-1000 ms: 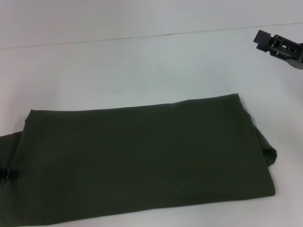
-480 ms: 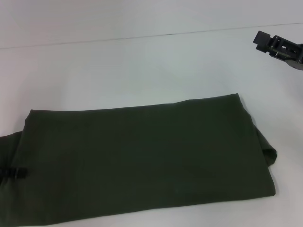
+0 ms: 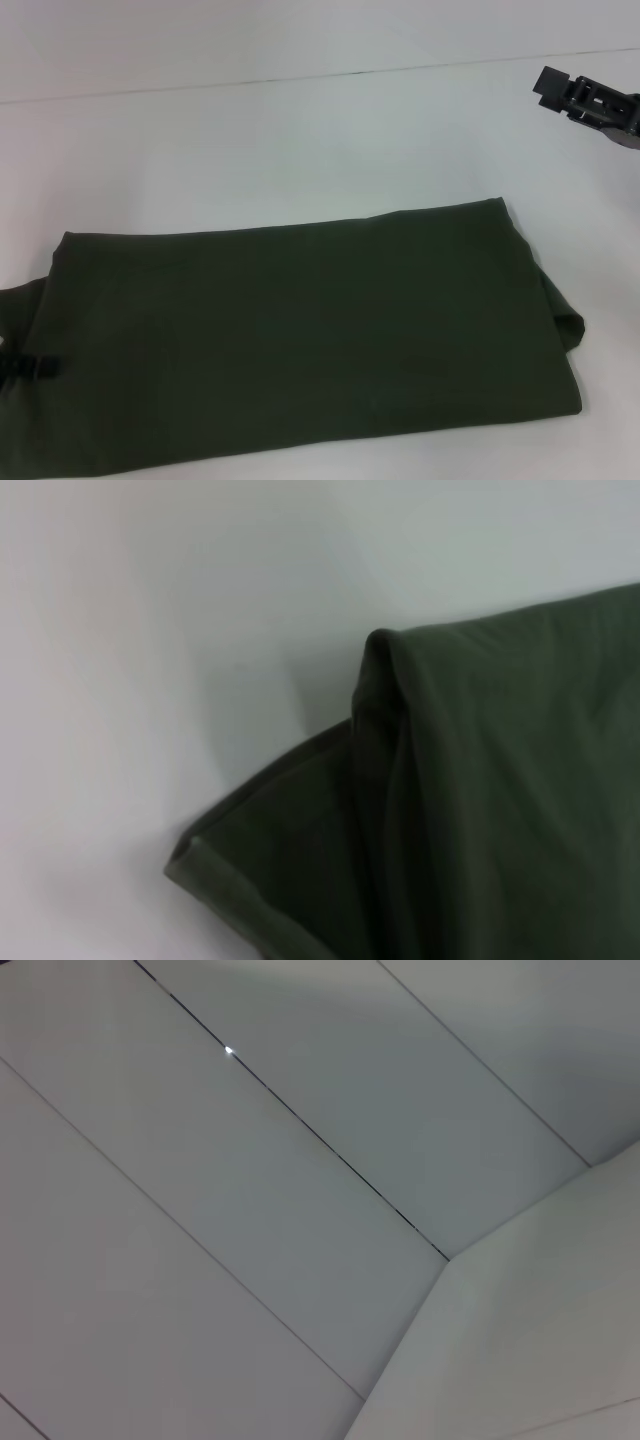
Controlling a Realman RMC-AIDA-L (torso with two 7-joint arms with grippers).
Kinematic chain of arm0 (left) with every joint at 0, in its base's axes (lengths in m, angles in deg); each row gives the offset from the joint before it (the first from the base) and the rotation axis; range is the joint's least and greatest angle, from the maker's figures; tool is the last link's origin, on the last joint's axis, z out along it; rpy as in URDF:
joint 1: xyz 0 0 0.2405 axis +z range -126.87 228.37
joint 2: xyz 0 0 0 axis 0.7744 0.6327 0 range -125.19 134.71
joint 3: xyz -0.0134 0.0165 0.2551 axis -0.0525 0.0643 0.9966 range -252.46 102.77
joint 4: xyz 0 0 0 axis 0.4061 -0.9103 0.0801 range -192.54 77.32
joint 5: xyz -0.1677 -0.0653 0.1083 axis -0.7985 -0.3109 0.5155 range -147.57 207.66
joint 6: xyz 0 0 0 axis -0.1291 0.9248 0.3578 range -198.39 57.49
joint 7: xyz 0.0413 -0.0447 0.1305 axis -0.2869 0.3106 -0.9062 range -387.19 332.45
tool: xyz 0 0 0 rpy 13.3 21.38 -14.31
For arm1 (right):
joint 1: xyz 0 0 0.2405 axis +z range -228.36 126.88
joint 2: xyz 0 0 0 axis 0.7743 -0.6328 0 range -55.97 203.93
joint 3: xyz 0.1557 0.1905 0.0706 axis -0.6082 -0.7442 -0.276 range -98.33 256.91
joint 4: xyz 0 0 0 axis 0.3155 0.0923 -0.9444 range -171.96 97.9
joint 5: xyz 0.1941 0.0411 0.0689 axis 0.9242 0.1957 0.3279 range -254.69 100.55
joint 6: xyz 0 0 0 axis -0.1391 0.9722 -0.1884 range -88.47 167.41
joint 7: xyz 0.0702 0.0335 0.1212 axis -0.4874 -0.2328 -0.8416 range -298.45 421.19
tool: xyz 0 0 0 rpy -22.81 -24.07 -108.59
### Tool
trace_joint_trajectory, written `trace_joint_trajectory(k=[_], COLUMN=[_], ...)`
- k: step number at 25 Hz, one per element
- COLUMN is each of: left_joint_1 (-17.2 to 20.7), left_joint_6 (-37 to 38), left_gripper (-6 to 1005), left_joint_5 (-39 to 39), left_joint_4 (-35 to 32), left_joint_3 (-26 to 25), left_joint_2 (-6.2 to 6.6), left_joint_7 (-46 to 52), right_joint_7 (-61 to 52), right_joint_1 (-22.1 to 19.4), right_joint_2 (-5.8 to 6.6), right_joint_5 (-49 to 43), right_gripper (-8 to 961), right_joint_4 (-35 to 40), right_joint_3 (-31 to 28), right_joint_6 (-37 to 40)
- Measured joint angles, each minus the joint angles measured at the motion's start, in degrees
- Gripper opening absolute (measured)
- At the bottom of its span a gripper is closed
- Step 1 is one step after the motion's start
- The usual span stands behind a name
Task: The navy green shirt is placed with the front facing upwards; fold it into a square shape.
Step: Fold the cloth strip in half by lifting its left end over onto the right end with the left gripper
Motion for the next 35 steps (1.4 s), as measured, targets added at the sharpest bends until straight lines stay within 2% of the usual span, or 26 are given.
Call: trace_joint_trajectory(k=[6,9,20,25,31,35], left_joint_1=[0.14,0.01,-0.06,-0.09,-0.09,0.13], left_joint_6=[-0.02,-0.24,-0.86,-0.88,-0.75,0.49], left_gripper=[821,626,381,146,79,77], left_joint_5=[0.14,0.40,0.66,0.62,0.18,-1.64], left_joint_4=[-1.40,-1.40,-1.06,-0.96,-0.92,-1.83], left_joint_3=[0.00,0.81,2.05,2.08,1.98,1.44], left_joint_2=[-0.38,-0.40,-0.40,-0.40,-0.40,-0.38], left_joint_7=[0.73,1.23,1.65,1.55,1.35,1.26], right_joint_7=[0.03,0.12,0.18,0.28,0.28,0.37], right_joint_1=[0.00,-0.02,-0.72,-0.71,-0.73,-0.89], right_joint_2=[0.05,0.09,-0.01,-0.04,-0.16,-0.25], right_joint_5=[0.00,0.00,0.01,0.04,0.09,0.09], right_gripper=[884,884,885,885,885,884], right_joint_4=[-0.12,-0.14,-0.08,-0.04,0.04,0.10], right_joint_3=[0.00,-0.05,-0.29,-0.29,-0.29,-0.22], right_joint_6=[0.09,0.09,0.28,0.48,0.58,0.60])
